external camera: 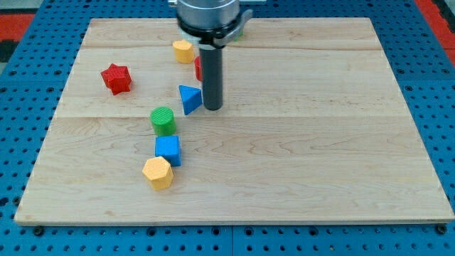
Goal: Move the red circle below the yellow heart
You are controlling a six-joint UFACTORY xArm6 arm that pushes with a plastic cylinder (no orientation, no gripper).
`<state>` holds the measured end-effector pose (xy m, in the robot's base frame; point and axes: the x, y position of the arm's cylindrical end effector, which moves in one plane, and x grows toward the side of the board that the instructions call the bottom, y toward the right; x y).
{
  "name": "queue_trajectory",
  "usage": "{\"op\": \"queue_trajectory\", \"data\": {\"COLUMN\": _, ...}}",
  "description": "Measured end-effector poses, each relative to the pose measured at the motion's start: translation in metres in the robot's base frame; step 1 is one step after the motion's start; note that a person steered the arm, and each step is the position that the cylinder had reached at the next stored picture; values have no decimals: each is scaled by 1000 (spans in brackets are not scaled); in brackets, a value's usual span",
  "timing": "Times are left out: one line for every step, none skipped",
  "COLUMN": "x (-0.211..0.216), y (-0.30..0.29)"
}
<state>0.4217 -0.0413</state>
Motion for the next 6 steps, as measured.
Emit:
{"op": "queue_trajectory", "data": {"x": -5, "y": -37}}
{"op": "queue_trajectory", "data": {"x": -6, "y": -28}}
{"op": "queue_trajectory", "data": {"x": -14, "y": 35}}
{"op": "queue_trajectory", "data": {"x": -52, "y": 50}}
{"op": "queue_trajectory", "data": {"x": -80, "y": 59}}
{"op": "queue_trajectory", "data": {"x": -98, "y": 30}}
